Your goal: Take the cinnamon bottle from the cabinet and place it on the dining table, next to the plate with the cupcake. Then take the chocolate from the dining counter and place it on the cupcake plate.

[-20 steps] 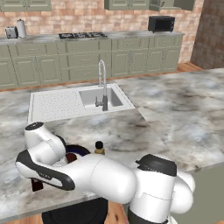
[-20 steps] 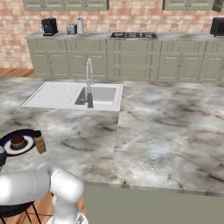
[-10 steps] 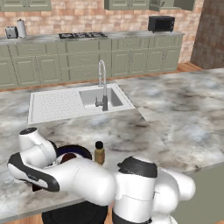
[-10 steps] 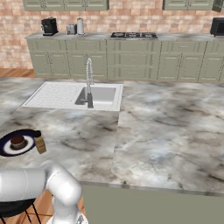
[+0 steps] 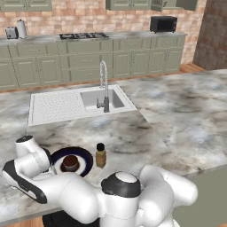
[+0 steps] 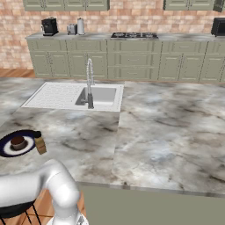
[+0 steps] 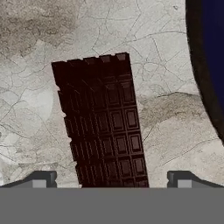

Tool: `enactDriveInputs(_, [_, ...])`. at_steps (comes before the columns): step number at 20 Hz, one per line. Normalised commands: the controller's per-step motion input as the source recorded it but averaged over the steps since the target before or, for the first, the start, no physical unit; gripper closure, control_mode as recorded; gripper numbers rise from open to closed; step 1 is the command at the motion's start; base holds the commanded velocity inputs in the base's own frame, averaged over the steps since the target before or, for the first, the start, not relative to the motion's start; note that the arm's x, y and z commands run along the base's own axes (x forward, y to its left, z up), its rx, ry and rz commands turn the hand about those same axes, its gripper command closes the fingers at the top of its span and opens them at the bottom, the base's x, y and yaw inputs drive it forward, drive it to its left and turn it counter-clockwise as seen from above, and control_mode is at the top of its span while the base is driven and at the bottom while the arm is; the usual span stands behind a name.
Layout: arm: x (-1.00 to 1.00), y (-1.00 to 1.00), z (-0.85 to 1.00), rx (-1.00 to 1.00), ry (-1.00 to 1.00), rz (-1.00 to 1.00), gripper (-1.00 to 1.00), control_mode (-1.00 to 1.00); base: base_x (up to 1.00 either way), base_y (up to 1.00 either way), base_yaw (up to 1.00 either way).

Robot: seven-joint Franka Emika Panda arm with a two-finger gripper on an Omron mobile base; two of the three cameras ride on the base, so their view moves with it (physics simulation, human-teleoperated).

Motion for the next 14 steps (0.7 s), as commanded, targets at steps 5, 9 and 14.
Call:
enactDriveInputs(5, [0.18,0.06,-0.29,0.0,0.0,0.0,-1.0,-1.0,0.0,0.0,0.0])
enactDriveInputs(9, [0.01,0.02,-0.3,0.0,0.0,0.0,-1.0,-1.0,0.0,0.0,0.0])
enactDriveInputs(14, [0.0,-0.09,-0.4,0.0,0.0,0.0,1.0,-1.0,0.0,0.0,0.0])
